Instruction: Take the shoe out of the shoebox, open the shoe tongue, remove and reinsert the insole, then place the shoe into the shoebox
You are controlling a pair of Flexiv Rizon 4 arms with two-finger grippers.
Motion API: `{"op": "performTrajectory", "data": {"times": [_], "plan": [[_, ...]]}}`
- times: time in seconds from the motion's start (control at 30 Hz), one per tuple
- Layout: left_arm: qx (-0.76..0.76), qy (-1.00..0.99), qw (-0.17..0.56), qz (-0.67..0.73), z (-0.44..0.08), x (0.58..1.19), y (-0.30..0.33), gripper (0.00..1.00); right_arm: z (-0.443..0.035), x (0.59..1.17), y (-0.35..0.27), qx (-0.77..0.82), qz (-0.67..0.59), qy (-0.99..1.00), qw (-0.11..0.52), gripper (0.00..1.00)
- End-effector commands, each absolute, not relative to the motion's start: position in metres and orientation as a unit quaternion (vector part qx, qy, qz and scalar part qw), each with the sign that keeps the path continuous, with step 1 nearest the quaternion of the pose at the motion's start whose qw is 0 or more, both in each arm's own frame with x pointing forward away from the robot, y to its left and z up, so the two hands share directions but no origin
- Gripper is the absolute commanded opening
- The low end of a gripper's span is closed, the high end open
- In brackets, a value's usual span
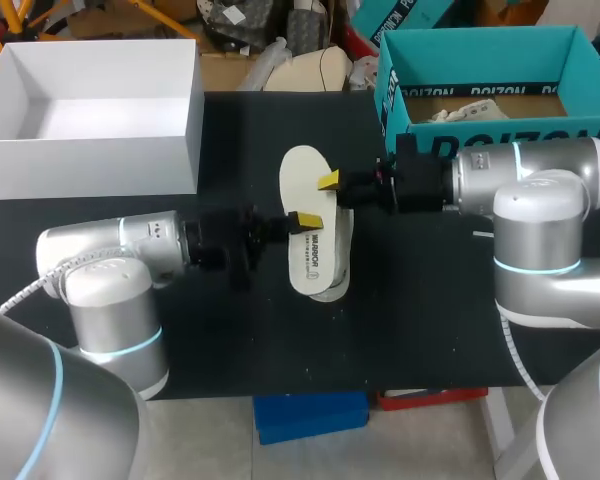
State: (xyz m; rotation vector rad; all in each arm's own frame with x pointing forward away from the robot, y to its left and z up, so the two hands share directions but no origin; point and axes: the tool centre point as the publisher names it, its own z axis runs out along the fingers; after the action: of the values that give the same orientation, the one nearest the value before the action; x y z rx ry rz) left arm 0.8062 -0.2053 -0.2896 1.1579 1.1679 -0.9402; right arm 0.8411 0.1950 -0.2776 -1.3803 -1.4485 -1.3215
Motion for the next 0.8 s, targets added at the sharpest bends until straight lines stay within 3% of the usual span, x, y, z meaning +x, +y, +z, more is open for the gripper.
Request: {"op": "performTrajectory", "data": {"times": [0.03, 0.37, 0.67, 0.8], "plan": [[0.510, 0.522, 0.559, -0.394, -0.285, 0.799, -0.193, 0.00, -0.274, 0.830, 0.184, -0.555, -0.510, -0.564, 0.339, 1.00], [0.575, 0.597, 0.436, -0.350, -0.300, 0.770, -0.166, 0.00, -0.285, 0.793, 0.152, -0.609, -0.444, -0.600, 0.268, 1.00], [0.634, 0.608, 0.365, -0.309, -0.306, 0.728, -0.138, 0.00, -0.270, 0.750, 0.112, -0.650, -0.420, -0.609, 0.176, 1.00], [0.643, 0.606, 0.360, -0.298, -0.306, 0.724, -0.136, 0.00, -0.270, 0.750, 0.112, -0.650, -0.420, -0.609, 0.176, 1.00]]}}
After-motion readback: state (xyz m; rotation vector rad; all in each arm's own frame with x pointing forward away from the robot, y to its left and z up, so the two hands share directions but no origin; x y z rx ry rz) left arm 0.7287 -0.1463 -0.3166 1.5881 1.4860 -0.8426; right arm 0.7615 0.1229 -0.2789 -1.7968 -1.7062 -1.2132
